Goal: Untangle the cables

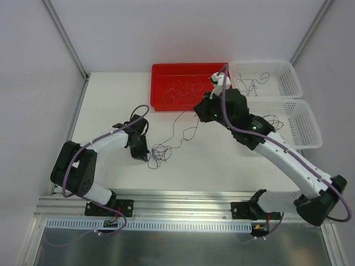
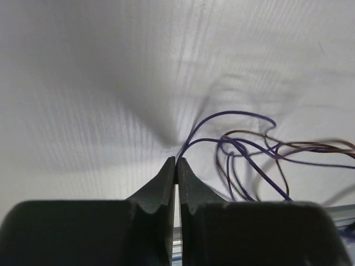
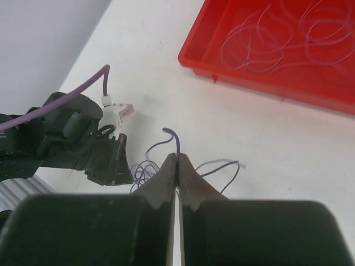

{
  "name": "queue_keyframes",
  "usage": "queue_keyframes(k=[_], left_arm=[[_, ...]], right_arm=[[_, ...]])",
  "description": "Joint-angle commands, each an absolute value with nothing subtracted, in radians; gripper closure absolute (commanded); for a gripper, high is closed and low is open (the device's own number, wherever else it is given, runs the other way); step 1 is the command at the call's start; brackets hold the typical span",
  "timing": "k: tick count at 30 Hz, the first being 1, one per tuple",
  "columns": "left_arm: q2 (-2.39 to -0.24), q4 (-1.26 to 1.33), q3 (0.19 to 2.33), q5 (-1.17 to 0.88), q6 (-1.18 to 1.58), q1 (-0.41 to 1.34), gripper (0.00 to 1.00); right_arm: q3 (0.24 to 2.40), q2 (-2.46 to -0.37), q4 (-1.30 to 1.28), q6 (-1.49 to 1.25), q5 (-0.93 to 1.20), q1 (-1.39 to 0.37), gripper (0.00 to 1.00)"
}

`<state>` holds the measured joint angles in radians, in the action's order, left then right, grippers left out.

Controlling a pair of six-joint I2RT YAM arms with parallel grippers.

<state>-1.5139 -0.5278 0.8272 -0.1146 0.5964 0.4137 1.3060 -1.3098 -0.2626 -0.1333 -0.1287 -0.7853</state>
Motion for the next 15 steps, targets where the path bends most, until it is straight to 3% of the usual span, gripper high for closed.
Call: queue_keyframes(k=[1, 15], left_arm=[[-1.457, -0.531, 0.816, -0.032, 0.634, 0.416, 1.00], [-1.456, -0.621, 0.900, 0.040, 0.589, 0.142, 1.00]], right_arm=[[1.311, -1.155, -0.388, -0.054, -0.189, -0.740, 0.99], [1.468, -0.899, -0.584, 0.035, -0.109, -0.583, 0.99]])
